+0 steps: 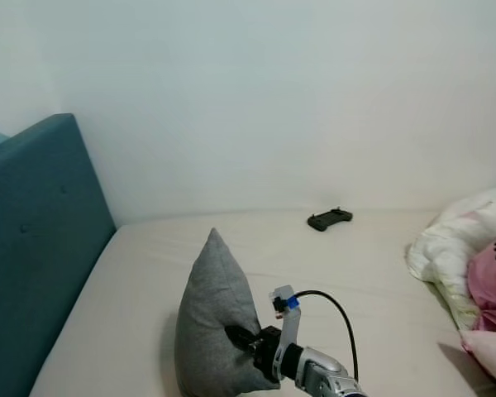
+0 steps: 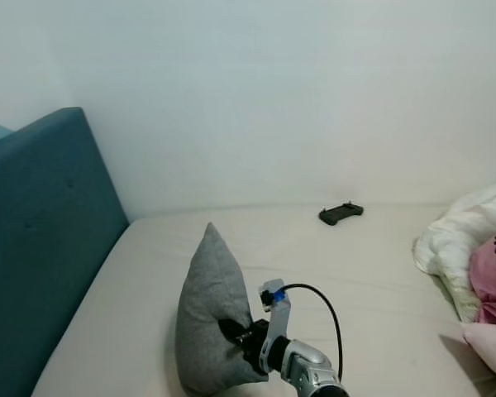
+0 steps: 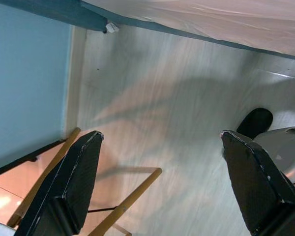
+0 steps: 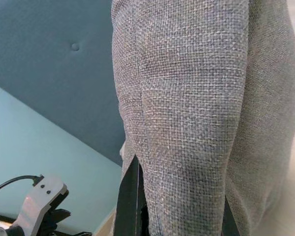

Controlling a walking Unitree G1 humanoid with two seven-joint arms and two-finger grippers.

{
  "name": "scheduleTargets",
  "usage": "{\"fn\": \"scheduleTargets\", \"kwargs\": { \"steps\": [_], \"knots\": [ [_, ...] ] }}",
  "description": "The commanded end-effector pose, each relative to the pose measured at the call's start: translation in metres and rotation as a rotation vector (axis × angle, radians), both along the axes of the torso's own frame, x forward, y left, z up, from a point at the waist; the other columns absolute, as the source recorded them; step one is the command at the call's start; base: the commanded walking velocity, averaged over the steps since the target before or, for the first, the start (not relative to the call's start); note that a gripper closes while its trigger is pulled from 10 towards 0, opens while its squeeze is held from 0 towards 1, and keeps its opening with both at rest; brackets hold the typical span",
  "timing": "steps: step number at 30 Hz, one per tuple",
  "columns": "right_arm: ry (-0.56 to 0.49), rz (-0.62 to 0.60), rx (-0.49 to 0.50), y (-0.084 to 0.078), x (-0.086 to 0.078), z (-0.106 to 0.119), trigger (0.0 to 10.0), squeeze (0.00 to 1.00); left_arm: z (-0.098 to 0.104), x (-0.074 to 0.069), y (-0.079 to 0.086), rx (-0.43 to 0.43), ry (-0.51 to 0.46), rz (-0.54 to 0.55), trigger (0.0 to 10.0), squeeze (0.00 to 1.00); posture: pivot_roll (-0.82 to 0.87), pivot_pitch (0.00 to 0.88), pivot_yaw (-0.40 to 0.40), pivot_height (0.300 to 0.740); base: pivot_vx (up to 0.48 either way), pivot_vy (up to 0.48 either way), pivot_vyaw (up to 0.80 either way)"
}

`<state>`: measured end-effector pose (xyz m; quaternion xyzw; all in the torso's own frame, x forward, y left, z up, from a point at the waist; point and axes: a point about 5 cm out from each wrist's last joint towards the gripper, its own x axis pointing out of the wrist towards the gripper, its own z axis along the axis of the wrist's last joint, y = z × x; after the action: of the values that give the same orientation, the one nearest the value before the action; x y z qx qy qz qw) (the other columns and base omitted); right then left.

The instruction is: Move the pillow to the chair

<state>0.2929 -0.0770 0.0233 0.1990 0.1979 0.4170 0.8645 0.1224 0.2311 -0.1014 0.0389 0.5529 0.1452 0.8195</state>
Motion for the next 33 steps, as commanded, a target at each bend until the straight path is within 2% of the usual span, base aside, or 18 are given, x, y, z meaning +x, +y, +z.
{"fn": "scheduleTargets", "kwargs": {
  "steps": [1, 8, 13, 18, 20, 23, 25, 30, 33],
  "knots": [
    [-0.015, 0.074, 0.013, 0.012, -0.004, 0.001, 10.0, 0.00, 0.000, 0.001, -0.003, -0.012, -0.003, -0.015, 10.0, 0.00, -0.09, 0.000, 0.012, 0.740, 0.000, 0.000, 0.73],
    [-0.033, 0.109, 0.049, 0.017, -0.006, 0.004, 10.0, 0.00, -0.001, -0.001, -0.003, -0.013, -0.001, 0.020, 10.0, 0.00, -0.09, 0.000, 0.010, 0.740, 0.000, 0.000, 0.73],
    [-0.034, 0.099, 0.041, 0.015, -0.004, 0.005, 10.0, 0.00, -0.002, -0.005, -0.002, -0.015, 0.028, 0.036, 10.0, 0.00, -0.09, 0.000, 0.008, 0.740, -0.397, 0.000, 0.73],
    [0.008, 0.048, -0.014, 0.004, -0.005, -0.004, 10.0, 0.00, -0.003, -0.006, -0.003, -0.013, 0.031, 0.021, 10.0, 0.00, -0.08, 0.000, 0.005, 0.740, -0.480, 0.000, 0.73],
    [0.035, 0.026, -0.035, -0.002, -0.008, -0.010, 10.0, 0.00, -0.003, -0.006, -0.003, -0.012, 0.027, 0.021, 10.0, 0.00, -0.08, 0.000, 0.005, 0.740, 0.000, 0.000, 0.73],
    [0.111, -0.042, -0.084, -0.021, -0.018, -0.026, 10.0, 0.00, -0.003, -0.005, -0.005, -0.011, 0.023, 0.001, 10.0, 0.00, -0.08, 0.000, 0.005, 0.740, 0.000, 0.000, 0.73],
    [0.125, -0.052, -0.086, -0.026, -0.021, -0.029, 10.0, 0.00, -0.003, -0.006, -0.004, -0.010, 0.025, 0.000, 10.0, 0.00, -0.08, 0.000, 0.005, 0.740, 0.000, 0.000, 0.73],
    [0.133, -0.053, -0.075, -0.027, -0.024, -0.031, 10.0, 0.00, -0.003, -0.006, -0.004, -0.009, 0.026, 0.001, 10.0, 0.00, -0.09, 0.000, 0.005, 0.740, 0.000, 0.000, 0.73],
    [0.117, -0.024, -0.030, -0.021, -0.022, -0.027, 10.0, 0.00, -0.003, -0.007, -0.004, -0.011, 0.027, -0.005, 10.0, 0.00, -0.09, 0.000, 0.004, 0.740, 0.000, 0.000, 0.73]
  ]
}}
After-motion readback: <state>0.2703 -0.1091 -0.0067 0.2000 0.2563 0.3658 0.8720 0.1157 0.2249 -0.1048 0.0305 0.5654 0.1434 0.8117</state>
